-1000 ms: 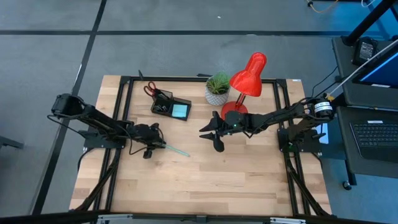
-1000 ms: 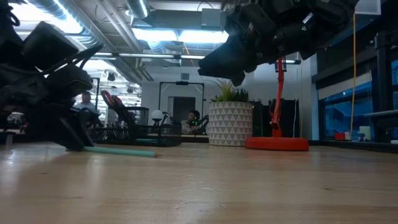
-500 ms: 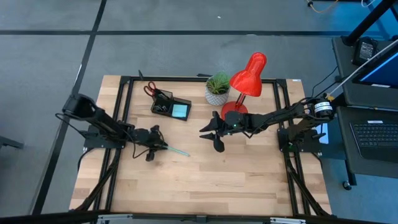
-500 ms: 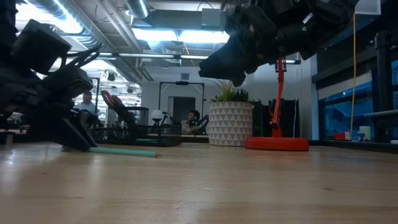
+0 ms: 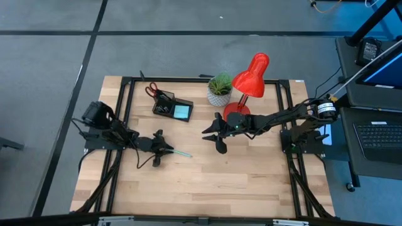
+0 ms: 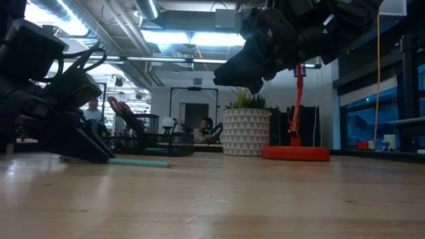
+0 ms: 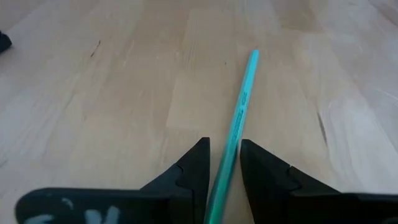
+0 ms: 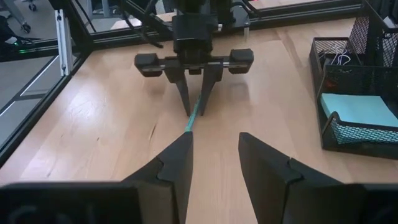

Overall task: Pick and place office supplies into organizer
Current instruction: Put the blue pencil into the black desk organizer

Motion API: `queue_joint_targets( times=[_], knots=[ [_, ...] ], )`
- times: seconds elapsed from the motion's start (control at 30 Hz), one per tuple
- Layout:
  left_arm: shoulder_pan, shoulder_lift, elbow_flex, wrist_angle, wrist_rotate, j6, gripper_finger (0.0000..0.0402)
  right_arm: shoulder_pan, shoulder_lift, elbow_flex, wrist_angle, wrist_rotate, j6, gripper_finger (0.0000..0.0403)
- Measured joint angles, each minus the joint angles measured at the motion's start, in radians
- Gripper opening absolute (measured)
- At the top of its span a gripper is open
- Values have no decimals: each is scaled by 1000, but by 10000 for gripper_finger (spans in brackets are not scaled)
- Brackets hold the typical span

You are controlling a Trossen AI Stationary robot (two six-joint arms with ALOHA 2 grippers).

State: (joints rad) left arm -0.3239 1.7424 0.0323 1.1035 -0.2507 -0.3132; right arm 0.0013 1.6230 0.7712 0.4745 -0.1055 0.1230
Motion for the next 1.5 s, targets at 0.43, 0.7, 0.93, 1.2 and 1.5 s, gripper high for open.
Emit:
queue_joint_targets(
  times=[0.43, 0.7, 0.93, 1.2, 1.5],
  knots=[
    [-57, 136, 56, 106, -104, -3, 81, 0, 0, 0, -38, 0, 1, 132],
    [-56, 138, 56, 109, -105, 0, 55, 7, 0, 0, -39, 0, -9, 132],
    [-56, 139, 56, 109, -104, 23, 28, 7, 0, 0, -39, 0, -28, 132],
    [-55, 148, 53, 156, -94, 124, 14, 7, 0, 0, -39, 0, -27, 132],
    [-55, 138, 53, 168, -95, 117, 14, 7, 0, 0, -41, 0, -27, 132]
  ],
)
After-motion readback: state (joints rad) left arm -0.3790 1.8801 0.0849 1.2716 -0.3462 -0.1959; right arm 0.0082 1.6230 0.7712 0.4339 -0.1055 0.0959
